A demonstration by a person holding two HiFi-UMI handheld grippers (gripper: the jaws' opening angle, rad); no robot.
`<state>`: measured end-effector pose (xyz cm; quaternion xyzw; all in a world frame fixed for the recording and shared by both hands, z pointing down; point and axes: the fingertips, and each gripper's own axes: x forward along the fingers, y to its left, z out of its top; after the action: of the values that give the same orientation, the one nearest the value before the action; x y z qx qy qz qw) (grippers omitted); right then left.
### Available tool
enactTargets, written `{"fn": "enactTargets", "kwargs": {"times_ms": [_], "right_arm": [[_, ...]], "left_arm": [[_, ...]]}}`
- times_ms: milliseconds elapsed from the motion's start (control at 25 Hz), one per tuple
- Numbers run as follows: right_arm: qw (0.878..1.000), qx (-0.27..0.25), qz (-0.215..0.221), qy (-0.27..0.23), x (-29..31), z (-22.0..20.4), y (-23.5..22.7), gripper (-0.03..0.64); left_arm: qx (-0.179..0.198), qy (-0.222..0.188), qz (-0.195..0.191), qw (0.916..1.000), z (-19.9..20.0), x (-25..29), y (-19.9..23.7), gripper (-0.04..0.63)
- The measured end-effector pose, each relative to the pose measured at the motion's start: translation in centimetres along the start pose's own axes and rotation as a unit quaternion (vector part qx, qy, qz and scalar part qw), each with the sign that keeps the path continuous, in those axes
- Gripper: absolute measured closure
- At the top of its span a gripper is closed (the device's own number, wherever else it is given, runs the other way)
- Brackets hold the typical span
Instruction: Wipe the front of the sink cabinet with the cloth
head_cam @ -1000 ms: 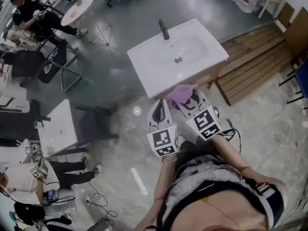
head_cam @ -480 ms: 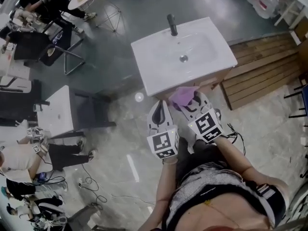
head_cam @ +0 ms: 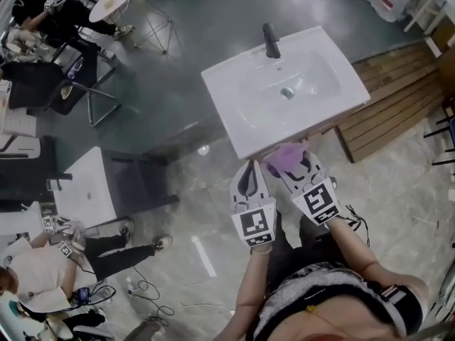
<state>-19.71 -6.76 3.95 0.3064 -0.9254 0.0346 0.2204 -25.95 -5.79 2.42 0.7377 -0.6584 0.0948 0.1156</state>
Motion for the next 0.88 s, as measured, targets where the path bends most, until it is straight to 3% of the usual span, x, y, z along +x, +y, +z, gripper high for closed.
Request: {"fn": "enactTargets", "kwargs": {"times_ms": [240, 560, 880], "right_arm": [[0.999, 0.016, -0.014, 0.025, 3.5, -2.7, 1.4, 0.442], [0.999, -0.019, 0.020, 0.030, 6.2, -7.8, 0.8, 0.443], [0.998, -0.010, 0.047, 0.029, 9.9, -15.4, 1.4, 0.443]], "left_arm": [[0.000, 0.018, -0.023, 0.9996, -3.2, 2.1, 1.9, 0.595], [-0.021, 0.040, 0.002, 0.9990, -9.3, 3.7, 1.1, 0.595], [-0.014, 0.047, 0.015, 0.9987, -17.4, 6.7, 1.3, 0.595]]}}
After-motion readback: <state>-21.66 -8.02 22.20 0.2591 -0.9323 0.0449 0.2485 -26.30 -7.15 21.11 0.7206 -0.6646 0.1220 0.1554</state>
